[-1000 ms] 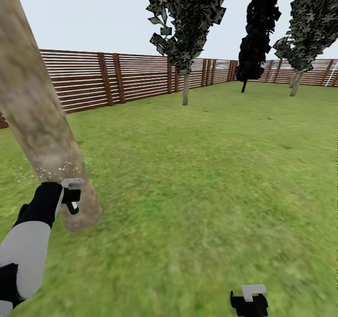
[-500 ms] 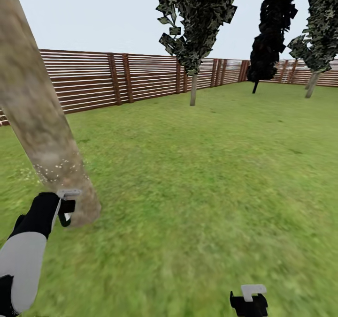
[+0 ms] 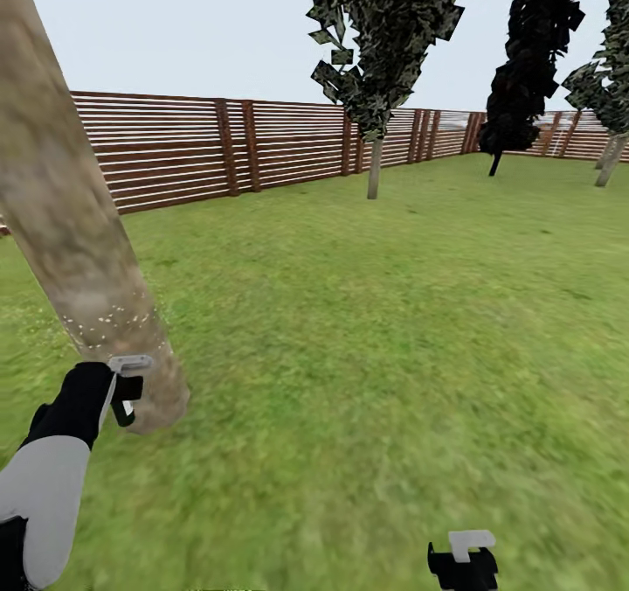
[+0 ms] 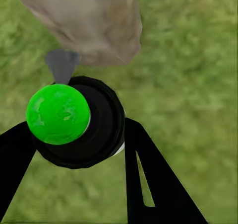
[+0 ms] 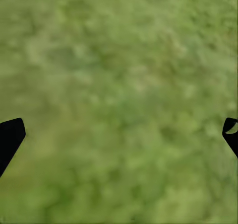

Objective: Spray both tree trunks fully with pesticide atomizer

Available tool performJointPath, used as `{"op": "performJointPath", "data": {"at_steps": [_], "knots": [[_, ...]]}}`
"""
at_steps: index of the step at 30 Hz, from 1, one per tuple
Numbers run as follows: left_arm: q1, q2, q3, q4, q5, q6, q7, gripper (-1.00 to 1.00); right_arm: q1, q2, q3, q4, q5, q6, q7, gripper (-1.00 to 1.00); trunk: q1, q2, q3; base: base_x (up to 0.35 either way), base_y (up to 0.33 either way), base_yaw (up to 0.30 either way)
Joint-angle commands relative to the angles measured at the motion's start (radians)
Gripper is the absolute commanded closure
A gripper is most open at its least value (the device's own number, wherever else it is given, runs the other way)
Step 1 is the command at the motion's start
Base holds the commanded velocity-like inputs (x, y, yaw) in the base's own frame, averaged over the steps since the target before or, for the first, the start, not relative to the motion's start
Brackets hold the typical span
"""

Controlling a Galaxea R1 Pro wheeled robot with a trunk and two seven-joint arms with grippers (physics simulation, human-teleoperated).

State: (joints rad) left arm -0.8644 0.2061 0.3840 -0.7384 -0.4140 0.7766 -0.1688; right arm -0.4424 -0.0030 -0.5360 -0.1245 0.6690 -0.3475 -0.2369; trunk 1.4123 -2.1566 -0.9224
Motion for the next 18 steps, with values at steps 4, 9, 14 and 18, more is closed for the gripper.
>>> {"op": "performJointPath", "data": {"at_steps": [4, 9, 14, 18], "knots": [[-0.001, 0.0, 0.005, 0.007, -0.012, 0.003, -0.011, 1.0, -0.001, 0.0, -0.007, 0.002, 0.011, -0.004, -0.004, -1.0, 0.0, 0.0, -0.001, 0.003, 0.0, 0.273], [-0.001, -0.003, 0.051, 0.011, -0.011, 0.0, -0.011, 1.0, -0.001, 0.0, -0.007, 0.002, 0.011, -0.004, -0.003, -1.0, 0.0, 0.0, -0.001, 0.121, -0.117, 0.116], [-0.001, -0.004, 0.053, 0.011, -0.011, 0.0, -0.011, 1.0, -0.001, 0.0, -0.007, 0.002, 0.011, -0.004, -0.003, -1.0, 0.0, 0.0, -0.001, 0.112, -0.254, 0.0], [-0.001, -0.004, 0.053, 0.011, -0.011, 0.0, -0.01, 1.0, -0.001, 0.0, -0.007, 0.002, 0.011, -0.004, -0.004, -1.0, 0.0, 0.0, -0.001, 0.132, -0.252, 0.129]]}}
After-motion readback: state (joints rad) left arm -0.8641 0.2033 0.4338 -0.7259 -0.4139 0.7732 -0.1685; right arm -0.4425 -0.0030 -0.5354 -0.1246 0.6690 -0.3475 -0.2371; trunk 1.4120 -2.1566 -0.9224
